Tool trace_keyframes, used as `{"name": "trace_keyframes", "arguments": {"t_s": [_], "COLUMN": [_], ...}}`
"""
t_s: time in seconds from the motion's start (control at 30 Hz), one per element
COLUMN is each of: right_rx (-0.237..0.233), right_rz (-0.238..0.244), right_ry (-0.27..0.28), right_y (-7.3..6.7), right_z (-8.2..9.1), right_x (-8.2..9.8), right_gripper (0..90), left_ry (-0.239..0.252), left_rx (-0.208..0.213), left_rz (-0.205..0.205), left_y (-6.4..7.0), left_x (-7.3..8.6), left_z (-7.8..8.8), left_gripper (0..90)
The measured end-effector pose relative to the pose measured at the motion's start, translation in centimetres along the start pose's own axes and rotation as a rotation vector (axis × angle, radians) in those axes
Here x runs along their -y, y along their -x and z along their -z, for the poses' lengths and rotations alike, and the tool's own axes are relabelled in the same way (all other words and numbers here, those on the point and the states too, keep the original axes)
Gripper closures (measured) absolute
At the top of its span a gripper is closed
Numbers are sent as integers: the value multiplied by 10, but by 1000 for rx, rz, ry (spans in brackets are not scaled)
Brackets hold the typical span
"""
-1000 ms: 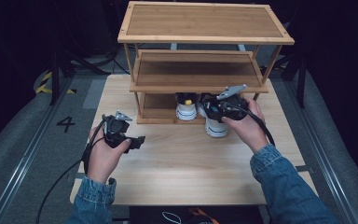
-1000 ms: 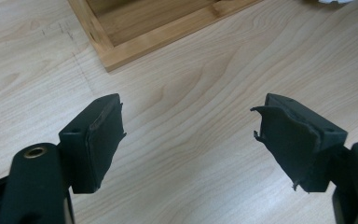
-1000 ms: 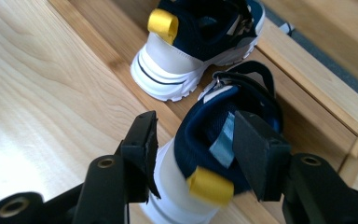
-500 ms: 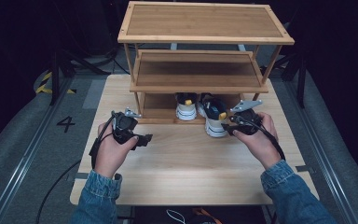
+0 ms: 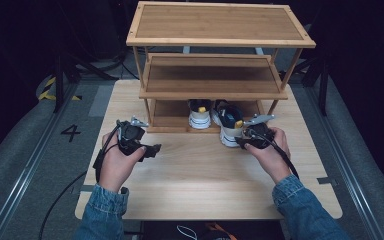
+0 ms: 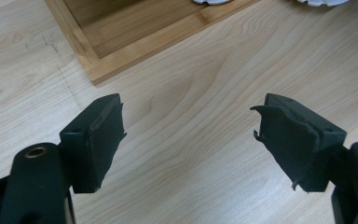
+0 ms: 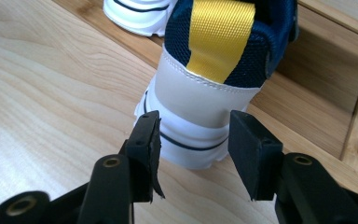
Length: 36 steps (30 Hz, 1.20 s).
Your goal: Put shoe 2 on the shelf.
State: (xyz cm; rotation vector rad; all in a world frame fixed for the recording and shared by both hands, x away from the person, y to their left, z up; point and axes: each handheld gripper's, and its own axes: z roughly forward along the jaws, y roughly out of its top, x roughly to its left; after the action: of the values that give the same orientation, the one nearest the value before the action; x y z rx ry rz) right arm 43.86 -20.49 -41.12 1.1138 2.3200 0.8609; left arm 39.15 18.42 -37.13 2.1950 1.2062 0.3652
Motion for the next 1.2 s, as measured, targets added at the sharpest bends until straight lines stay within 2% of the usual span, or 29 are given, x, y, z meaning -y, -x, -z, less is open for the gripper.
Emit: {"name": "trace_keyframes", "arguments": {"t_s": [0.17, 0.2, 0.43, 0.67, 1.2], "right_rx": [30, 22, 25, 24, 62], "right_rz": [-3, -16, -24, -39, -8], "right_ry": [19, 18, 40, 55, 65], "right_y": [4, 5, 7, 9, 10], "right_z": [-8, -8, -15, -28, -51], "right_x": [-1, -1, -4, -13, -28], "right_gripper": [589, 589, 592, 592, 599], "left_ry": [0, 1, 0, -4, -11], "left_rx": [-7, -5, -16, -32, -66], "left_rz": [14, 11, 22, 44, 71], "left_y": [-1, -2, -4, -8, -14], "left_x": [5, 5, 12, 22, 38], "left_z": [3, 4, 7, 13, 25], "left_gripper": [225, 225, 225, 224, 225]}}
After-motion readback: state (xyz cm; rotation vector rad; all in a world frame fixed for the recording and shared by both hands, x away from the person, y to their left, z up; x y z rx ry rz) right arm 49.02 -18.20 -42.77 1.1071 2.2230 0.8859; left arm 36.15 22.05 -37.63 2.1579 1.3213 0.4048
